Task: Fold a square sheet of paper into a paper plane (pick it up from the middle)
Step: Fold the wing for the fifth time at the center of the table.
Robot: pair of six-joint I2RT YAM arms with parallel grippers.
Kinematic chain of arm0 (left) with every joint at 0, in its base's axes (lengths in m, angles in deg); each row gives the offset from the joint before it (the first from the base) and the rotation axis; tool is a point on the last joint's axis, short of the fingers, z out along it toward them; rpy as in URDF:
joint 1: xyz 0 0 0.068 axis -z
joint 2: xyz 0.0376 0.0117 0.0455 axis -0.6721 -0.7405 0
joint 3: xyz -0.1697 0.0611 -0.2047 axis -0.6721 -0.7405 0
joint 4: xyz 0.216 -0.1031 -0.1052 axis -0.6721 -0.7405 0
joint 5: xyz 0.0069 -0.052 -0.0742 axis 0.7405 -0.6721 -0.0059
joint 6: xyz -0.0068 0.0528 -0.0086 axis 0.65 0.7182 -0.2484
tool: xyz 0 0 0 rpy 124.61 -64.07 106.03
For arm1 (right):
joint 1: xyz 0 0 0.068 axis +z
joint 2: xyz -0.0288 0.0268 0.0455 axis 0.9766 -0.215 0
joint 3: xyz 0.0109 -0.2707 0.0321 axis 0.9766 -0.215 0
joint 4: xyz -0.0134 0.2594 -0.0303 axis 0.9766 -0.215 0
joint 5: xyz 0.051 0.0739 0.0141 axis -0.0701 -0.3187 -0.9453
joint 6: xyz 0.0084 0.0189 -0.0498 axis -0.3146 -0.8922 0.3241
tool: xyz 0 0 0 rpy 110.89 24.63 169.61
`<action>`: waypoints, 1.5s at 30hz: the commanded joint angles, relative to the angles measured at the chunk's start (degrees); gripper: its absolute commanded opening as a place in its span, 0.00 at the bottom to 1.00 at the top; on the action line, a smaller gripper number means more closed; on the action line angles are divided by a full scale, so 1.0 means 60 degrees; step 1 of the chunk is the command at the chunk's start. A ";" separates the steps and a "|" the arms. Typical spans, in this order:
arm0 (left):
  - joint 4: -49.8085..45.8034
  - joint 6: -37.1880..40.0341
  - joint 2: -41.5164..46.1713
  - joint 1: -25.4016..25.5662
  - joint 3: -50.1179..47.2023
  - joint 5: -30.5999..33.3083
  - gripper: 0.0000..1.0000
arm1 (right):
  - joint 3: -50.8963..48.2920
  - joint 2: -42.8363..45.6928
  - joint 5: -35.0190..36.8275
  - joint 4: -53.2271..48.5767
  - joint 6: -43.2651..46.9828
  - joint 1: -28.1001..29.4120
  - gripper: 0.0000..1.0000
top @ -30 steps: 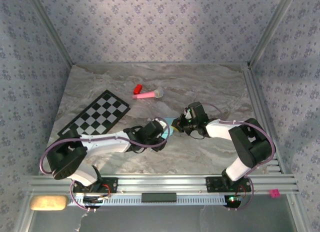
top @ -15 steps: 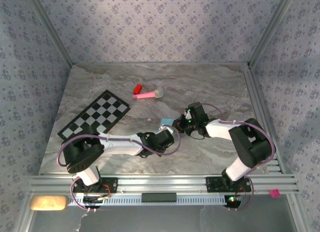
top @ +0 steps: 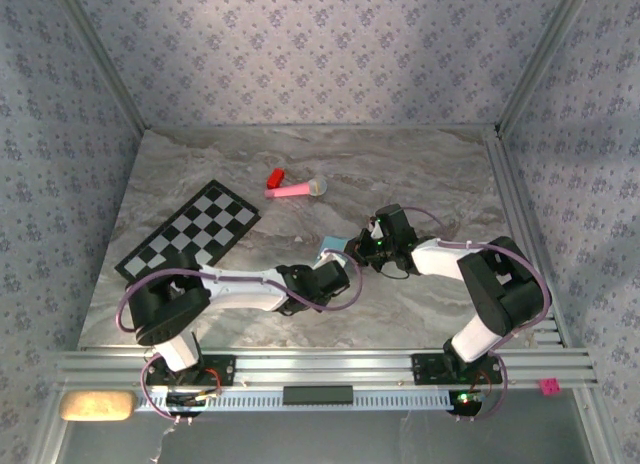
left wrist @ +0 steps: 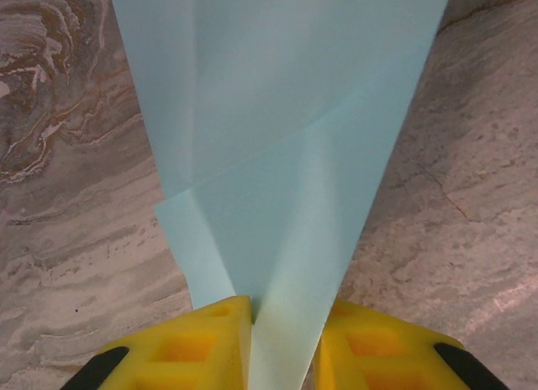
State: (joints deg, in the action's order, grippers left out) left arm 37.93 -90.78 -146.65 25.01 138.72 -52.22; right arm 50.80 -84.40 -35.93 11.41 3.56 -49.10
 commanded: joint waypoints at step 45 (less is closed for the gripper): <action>-0.0476 -0.0252 -0.0713 -0.1807 0.1273 -0.4690 0.11 | -0.0615 0.3104 0.1867 -0.4112 0.2178 -0.0322 0.54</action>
State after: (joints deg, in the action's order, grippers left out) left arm 35.42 -90.85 -150.06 15.20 144.97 -74.49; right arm 48.07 -67.15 -25.42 -10.93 14.97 -50.74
